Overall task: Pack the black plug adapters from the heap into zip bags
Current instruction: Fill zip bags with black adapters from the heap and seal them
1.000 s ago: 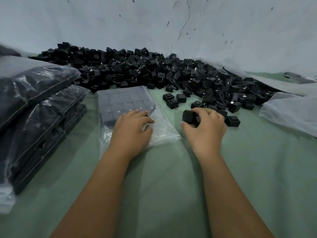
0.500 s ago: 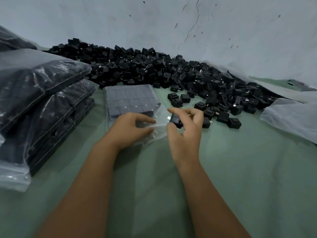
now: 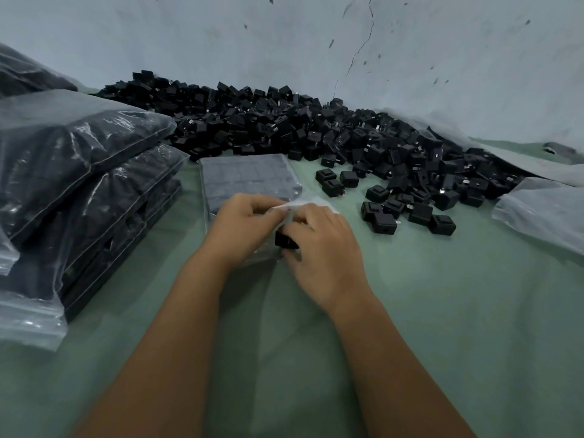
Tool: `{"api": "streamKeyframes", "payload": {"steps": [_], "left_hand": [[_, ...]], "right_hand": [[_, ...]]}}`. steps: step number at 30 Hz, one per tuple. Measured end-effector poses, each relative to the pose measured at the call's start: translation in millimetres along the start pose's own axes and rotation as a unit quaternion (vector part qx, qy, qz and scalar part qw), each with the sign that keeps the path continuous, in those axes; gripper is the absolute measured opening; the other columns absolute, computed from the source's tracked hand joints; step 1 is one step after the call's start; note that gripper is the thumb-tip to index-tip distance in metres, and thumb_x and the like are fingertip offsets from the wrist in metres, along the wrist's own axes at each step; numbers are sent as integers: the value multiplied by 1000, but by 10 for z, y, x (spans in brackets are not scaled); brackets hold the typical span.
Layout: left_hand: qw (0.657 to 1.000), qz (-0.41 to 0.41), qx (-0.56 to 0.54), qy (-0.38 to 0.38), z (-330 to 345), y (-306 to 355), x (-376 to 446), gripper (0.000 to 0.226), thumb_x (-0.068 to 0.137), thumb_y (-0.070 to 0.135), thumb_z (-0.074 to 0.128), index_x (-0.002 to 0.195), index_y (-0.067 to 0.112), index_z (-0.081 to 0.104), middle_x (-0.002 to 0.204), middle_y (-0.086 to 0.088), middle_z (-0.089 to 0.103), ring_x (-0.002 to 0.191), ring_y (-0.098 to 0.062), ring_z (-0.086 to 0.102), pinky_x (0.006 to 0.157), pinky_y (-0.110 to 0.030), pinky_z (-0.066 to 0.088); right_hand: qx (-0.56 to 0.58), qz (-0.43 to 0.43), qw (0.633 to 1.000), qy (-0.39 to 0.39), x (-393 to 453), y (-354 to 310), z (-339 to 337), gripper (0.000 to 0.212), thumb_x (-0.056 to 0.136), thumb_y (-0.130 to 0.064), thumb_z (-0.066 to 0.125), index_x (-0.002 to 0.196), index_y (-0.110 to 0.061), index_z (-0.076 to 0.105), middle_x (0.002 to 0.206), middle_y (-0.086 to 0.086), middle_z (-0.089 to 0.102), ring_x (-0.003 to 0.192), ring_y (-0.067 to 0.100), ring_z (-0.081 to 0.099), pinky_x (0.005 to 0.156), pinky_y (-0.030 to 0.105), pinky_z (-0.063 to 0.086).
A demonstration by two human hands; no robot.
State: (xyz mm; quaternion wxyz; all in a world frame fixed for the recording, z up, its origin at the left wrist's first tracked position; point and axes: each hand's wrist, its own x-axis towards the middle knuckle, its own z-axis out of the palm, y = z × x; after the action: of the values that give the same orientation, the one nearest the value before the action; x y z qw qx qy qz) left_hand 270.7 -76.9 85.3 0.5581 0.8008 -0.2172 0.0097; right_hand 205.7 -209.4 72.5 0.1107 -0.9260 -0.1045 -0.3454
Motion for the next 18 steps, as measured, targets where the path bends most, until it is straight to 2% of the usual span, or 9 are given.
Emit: {"api": "streamKeyframes", "payload": {"steps": [2,5,9,11,13,15,18], "left_hand": [[1000,7,-11,-3,-9,24,-7,17,93,21,65,104,19,77,97,8,76,99,-6,68,96,-40,53],[999,17,-29,-19,-29,51,-26,16,92,20,65,102,19,78,97,8,76,100,-7,69,97,-40,53],[998,38,-38,-24,-40,63,-39,16,93,16,65,101,18,78,96,7,76,99,-8,69,96,-39,53],[998,37,-41,-25,-44,55,-41,16,91,20,66,102,17,78,97,5,76,100,-8,69,97,-39,52],[998,28,-63,-16,-67,57,-53,28,86,35,66,100,15,78,96,-1,76,98,-6,68,94,-33,51],[996,16,-88,23,-106,53,-58,39,86,46,55,96,17,78,95,3,76,93,-1,67,84,-26,47],[982,-19,-109,155,-172,-11,-35,41,90,45,43,84,23,77,91,16,75,85,5,65,74,-28,42]], "right_hand": [[-12,-2,999,-34,-10,-14,-7,15,72,-21,69,86,-19,69,87,-1,57,81,18,51,72,25,36],[-1,6,996,-88,-14,-61,-7,25,74,-18,64,100,-19,68,96,-1,58,85,19,54,72,26,40],[-34,29,996,-75,15,-87,5,26,74,-2,63,98,-12,67,93,6,62,81,26,58,66,32,44],[-53,44,996,-55,17,-94,3,21,74,-4,65,93,-10,69,88,8,62,79,28,59,64,32,42],[-65,54,995,-60,3,-101,-2,15,78,-14,63,92,-12,69,87,8,60,79,27,57,65,32,40],[-60,81,993,-65,-15,-112,-15,17,82,-25,56,90,-17,69,85,5,57,77,23,53,63,27,33],[-33,127,988,-80,-19,-144,-20,21,81,-29,47,85,-21,65,83,0,57,74,18,47,63,24,28]]}}
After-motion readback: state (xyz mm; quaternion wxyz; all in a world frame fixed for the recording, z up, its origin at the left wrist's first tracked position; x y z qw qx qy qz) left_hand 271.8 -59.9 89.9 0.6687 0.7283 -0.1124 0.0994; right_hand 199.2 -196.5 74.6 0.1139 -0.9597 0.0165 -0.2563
